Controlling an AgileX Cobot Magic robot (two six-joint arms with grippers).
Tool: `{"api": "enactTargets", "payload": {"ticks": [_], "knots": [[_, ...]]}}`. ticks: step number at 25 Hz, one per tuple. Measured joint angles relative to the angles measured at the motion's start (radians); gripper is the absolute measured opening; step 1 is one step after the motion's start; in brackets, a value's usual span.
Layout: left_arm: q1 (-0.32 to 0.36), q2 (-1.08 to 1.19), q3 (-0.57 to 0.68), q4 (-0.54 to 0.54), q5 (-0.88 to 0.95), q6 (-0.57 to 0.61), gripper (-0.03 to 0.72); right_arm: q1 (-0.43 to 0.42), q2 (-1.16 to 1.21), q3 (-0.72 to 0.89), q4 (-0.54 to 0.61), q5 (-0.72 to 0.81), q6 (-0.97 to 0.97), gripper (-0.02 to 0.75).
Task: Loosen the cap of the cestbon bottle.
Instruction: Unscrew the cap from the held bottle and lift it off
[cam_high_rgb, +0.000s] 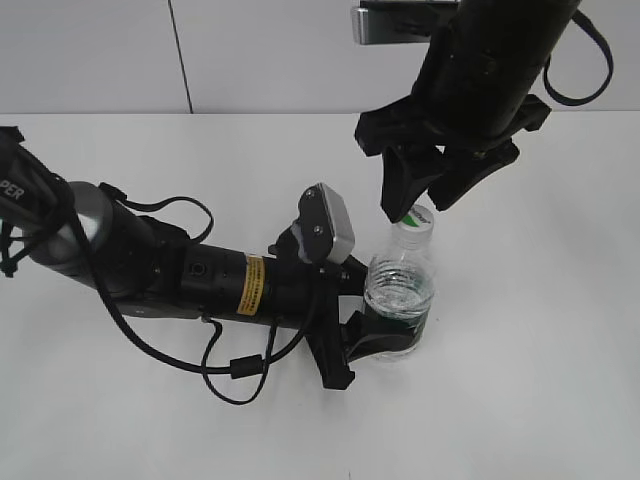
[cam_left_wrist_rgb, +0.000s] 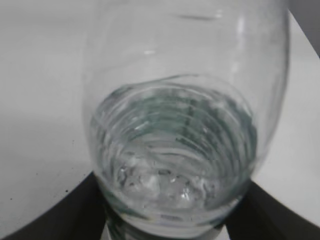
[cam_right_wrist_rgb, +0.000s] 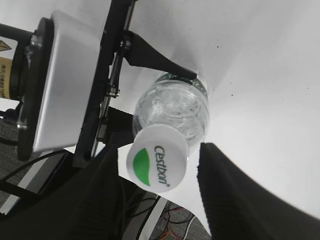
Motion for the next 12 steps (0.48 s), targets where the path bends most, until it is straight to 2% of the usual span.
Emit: {"api": "enactTargets", "payload": {"ticks": [5,12], "knots": [[0.0,0.0,0.0,-0.001,0.003,0.0,0.412,0.001,0.0,0.0,0.024,0.0,0.015,0.395],[-0.002,0.0,0.0,-0.002,0.006,0.0,0.412,0.002,0.0,0.001,-0.004,0.0,0.027,0.395]]}}
